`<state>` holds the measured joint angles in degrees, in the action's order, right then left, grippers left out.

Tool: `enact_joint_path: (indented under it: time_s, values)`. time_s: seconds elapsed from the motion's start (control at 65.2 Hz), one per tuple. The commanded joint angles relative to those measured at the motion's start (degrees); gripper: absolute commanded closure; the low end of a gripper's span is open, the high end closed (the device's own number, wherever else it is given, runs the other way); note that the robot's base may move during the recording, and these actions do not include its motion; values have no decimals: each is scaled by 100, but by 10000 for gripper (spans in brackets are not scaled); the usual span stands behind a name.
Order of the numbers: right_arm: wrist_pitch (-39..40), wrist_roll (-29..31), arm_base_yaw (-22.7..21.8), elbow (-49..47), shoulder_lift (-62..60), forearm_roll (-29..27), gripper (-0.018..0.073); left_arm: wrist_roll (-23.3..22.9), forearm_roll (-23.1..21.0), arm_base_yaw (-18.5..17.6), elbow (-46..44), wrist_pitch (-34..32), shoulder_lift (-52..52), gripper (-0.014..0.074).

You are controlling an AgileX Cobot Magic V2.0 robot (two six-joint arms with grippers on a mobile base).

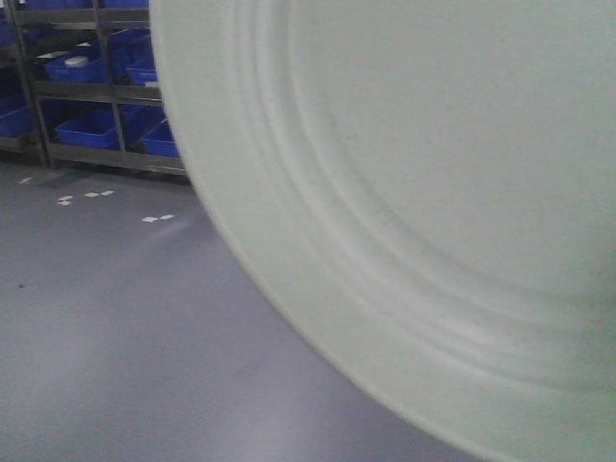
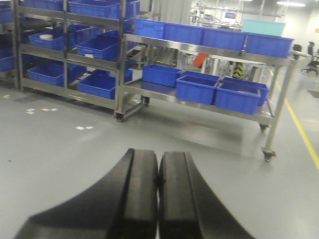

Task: Place green plate on second shelf with right arm
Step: 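Hold the plate in the right gripper while driving away from the table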

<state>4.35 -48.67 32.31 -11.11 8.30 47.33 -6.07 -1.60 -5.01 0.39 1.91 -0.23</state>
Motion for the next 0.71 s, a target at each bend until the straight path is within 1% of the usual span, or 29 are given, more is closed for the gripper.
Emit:
enact_joint_path:
  time_s: [0.0,0.69]
  values:
    - [428,-40,-12,-206,51,-7,505,-19,-47,-17,234,-513,-93,466]
    - [423,-40,-12,-206,51,-8,505,-19,-47,-17,234,-513,-93,466]
